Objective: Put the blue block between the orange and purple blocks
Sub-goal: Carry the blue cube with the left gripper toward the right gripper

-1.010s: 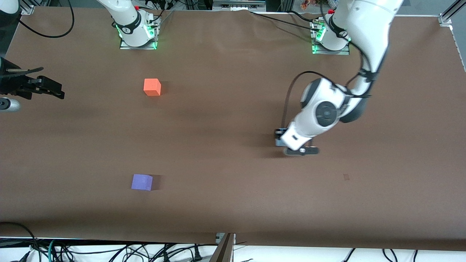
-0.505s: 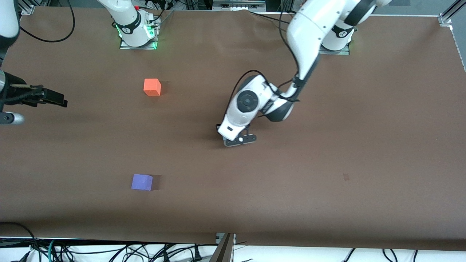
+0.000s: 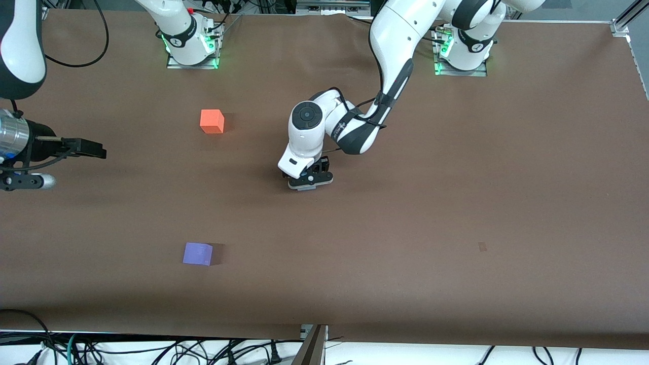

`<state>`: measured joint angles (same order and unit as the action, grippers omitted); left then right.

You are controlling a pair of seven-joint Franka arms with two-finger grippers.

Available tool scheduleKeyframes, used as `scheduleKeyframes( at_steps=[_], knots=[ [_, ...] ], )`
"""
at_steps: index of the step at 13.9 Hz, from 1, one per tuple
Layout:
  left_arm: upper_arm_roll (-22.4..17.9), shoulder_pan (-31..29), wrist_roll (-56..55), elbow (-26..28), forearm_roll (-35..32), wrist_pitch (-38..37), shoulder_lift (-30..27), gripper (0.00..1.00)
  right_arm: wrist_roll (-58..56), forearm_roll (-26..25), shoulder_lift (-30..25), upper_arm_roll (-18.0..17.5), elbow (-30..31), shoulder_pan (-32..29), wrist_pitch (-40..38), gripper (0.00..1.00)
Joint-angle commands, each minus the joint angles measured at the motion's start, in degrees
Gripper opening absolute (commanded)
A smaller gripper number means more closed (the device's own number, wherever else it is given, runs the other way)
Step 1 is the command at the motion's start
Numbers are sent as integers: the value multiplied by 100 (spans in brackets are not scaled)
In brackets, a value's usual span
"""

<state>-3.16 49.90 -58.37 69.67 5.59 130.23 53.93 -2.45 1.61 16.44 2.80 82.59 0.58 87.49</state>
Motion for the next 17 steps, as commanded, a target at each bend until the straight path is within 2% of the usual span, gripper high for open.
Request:
scheduleKeyframes(
  at_steps=[1,3,8,13,15,17],
  knots=[
    [-97,-7,-122,-112,-138,-173,-110,100,-63,102,253,-86,55,65,294,100],
    [-106,-330,-79,106,-146,-286,-504,100,16,76,473,-139,55,458,584,100],
    [-79,-1367,131,231,-155,-1533,-1550,100,691,102,842,-157,20,1391,954,100],
    [-149,-2114,1614,327,-286,-3440,-2920,100,1341,286,1194,-166,2,2357,1725,100],
    [-132,-2544,2432,581,-629,-3766,-3535,100,1868,313,1448,-174,-15,2752,2296,100],
    [-123,-2975,2951,1272,-630,-3900,-4360,100,2194,296,1729,-166,-24,3201,2920,100]
  ],
)
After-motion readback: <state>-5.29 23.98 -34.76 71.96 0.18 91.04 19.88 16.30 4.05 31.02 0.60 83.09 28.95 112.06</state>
